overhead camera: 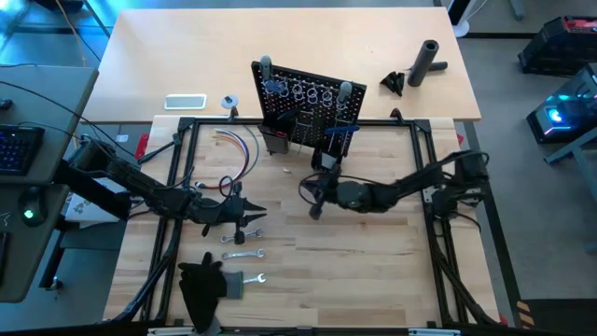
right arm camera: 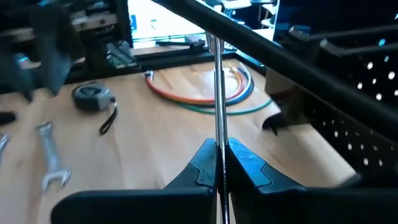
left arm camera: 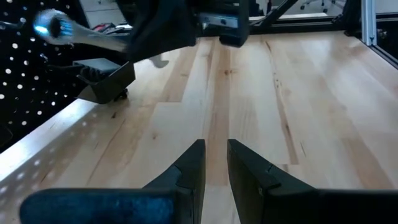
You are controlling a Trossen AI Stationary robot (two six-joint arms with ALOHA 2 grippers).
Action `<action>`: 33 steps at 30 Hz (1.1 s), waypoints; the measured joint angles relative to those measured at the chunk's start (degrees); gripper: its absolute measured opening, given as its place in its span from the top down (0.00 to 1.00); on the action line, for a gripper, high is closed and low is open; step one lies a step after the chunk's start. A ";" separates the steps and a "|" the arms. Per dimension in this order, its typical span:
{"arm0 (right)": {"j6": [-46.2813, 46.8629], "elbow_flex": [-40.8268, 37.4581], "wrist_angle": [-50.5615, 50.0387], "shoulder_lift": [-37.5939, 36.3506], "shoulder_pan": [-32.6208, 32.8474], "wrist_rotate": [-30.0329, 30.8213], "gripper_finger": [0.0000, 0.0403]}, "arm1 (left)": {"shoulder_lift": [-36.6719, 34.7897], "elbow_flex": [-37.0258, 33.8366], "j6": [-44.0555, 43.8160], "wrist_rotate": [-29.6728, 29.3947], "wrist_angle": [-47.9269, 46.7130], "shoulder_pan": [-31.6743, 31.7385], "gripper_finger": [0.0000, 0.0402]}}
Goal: Hang tools onto peg board
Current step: Hang the wrench on the black pegboard
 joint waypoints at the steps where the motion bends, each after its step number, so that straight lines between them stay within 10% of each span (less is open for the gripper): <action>1: -0.03 0.91 0.04 0.68 -0.42 0.04 0.98 | 0.00 0.00 -0.20 0.00 -0.02 0.00 0.85; 33: 5.55 2.90 0.68 2.95 -8.55 -2.51 0.98 | 0.00 0.00 -0.11 -0.02 -0.02 0.00 0.85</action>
